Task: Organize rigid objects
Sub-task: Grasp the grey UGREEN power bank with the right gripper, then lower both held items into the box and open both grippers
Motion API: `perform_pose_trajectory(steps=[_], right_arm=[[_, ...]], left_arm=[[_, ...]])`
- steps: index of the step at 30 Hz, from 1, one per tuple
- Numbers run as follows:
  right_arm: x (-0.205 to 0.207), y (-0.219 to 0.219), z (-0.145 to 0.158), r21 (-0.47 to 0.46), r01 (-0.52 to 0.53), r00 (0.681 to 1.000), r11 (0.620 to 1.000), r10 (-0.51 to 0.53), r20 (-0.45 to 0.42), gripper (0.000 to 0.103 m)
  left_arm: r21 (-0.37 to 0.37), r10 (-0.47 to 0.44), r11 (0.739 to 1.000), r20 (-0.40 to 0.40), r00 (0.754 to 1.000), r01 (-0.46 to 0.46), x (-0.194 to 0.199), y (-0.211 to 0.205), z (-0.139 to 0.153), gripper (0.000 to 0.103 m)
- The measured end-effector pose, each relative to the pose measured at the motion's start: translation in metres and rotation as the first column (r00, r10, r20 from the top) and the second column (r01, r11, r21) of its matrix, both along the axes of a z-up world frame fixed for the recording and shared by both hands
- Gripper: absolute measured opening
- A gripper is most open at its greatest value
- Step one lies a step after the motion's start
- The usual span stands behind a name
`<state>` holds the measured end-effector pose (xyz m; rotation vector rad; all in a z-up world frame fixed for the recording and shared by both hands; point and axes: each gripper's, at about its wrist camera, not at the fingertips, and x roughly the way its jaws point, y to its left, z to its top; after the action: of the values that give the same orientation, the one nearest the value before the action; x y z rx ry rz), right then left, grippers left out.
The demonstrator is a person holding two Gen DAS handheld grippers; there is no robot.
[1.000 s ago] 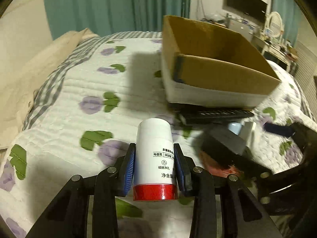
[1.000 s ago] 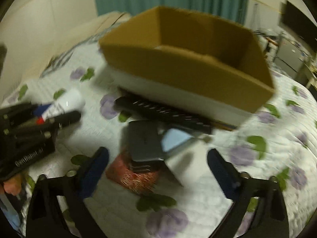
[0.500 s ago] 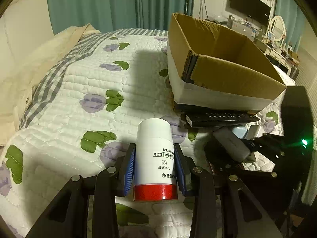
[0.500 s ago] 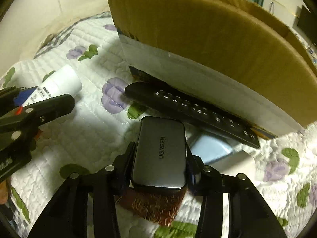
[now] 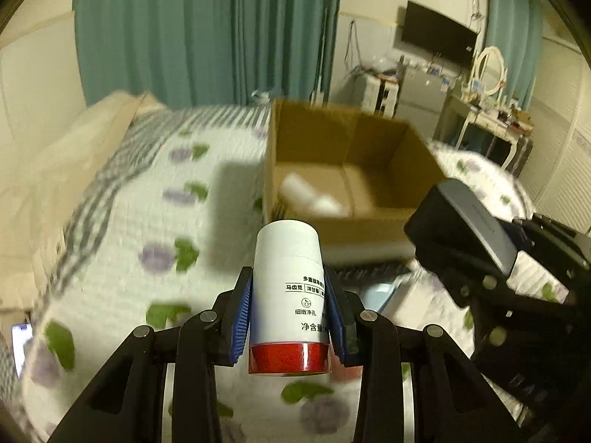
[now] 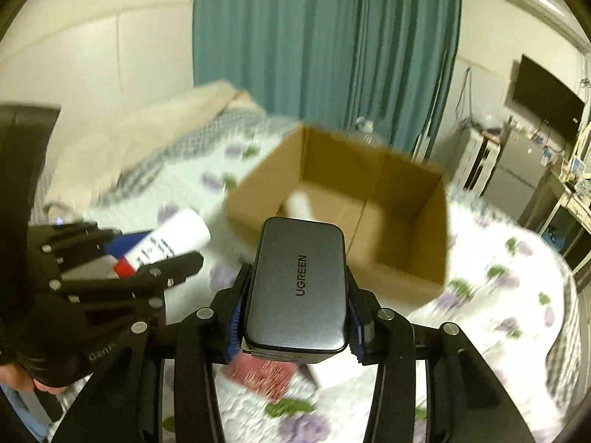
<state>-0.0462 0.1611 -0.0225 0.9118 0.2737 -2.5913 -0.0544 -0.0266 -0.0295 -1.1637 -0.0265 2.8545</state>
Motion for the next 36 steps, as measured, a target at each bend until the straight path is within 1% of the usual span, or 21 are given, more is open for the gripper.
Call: perform_pose_trajectory(steps=[2, 5, 7, 9, 13, 15, 18, 22, 24, 26, 27, 29, 34, 36], right_arm=[[-0.013, 0.006, 0.019, -0.005, 0.017, 0.999, 1.000, -0.017, -0.041, 0.044], [-0.039, 0.006, 0.036, -0.002, 0.047, 0.995, 0.999, -0.047, -0.089, 0.044], [-0.059, 0.014, 0.044, -0.022, 0.060, 0.993, 0.998, -0.061, -0.097, 0.044], [-0.078, 0.021, 0.045, -0.035, 0.081, 0.992, 0.996, -0.084, -0.096, 0.044], [-0.123, 0.031, 0.031, -0.032, 0.134, 0.988, 0.990, -0.136, -0.078, 0.044], [-0.143, 0.035, 0.018, -0.031, 0.152, 0.987, 0.988, -0.154, -0.053, 0.044], [-0.169, 0.039, -0.011, -0.013, 0.183, 0.983, 0.983, -0.183, -0.002, 0.044], [-0.178, 0.038, -0.037, -0.003, 0.193, 0.981, 0.981, -0.193, 0.033, 0.044], [-0.178, 0.037, -0.042, -0.008, 0.194, 0.981, 0.981, -0.194, 0.023, 0.044], [-0.176, 0.041, -0.041, -0.005, 0.205, 0.979, 0.979, -0.205, 0.002, 0.059], [-0.176, 0.042, -0.039, -0.020, 0.203, 0.979, 0.979, -0.203, 0.004, 0.066], [-0.175, 0.049, -0.033, -0.056, 0.214, 0.977, 0.975, -0.214, 0.004, 0.067], [-0.167, 0.062, -0.026, -0.066, 0.247, 0.968, 0.967, -0.249, -0.018, 0.070], [-0.167, 0.068, -0.025, -0.082, 0.255, 0.966, 0.963, -0.257, -0.013, 0.071]], left_arm=[[-0.014, -0.013, 1.000, -0.032, 0.999, 0.013, -0.008, 0.008, 0.013, 0.037], [0.000, -0.041, 0.999, -0.065, 0.997, 0.041, -0.028, 0.019, 0.029, 0.037], [-0.006, -0.049, 0.999, -0.076, 0.996, 0.049, -0.047, 0.027, 0.035, 0.037], [-0.026, -0.054, 0.998, -0.076, 0.996, 0.052, -0.066, 0.034, 0.037, 0.037], [-0.048, -0.059, 0.997, -0.064, 0.996, 0.056, -0.101, 0.043, 0.030, 0.037], [-0.059, -0.061, 0.997, -0.053, 0.997, 0.058, -0.115, 0.047, 0.023, 0.037], [-0.067, -0.071, 0.995, -0.044, 0.997, 0.068, -0.126, 0.051, 0.014, 0.037], [-0.072, -0.075, 0.995, -0.027, 0.997, 0.073, -0.133, 0.051, 0.000, 0.037], [-0.072, -0.076, 0.995, -0.019, 0.997, 0.075, -0.134, 0.052, -0.004, 0.037], [-0.076, -0.074, 0.994, -0.011, 0.997, 0.073, -0.136, 0.053, -0.008, 0.037], [-0.078, -0.075, 0.994, -0.008, 0.997, 0.074, -0.137, 0.053, -0.009, 0.037], [-0.077, -0.078, 0.994, -0.008, 0.997, 0.077, -0.137, 0.054, -0.008, 0.037], [-0.082, -0.091, 0.993, -0.019, 0.996, 0.089, -0.149, 0.063, -0.007, 0.037], [-0.103, -0.089, 0.991, -0.016, 0.996, 0.087, -0.157, 0.070, -0.009, 0.037]])
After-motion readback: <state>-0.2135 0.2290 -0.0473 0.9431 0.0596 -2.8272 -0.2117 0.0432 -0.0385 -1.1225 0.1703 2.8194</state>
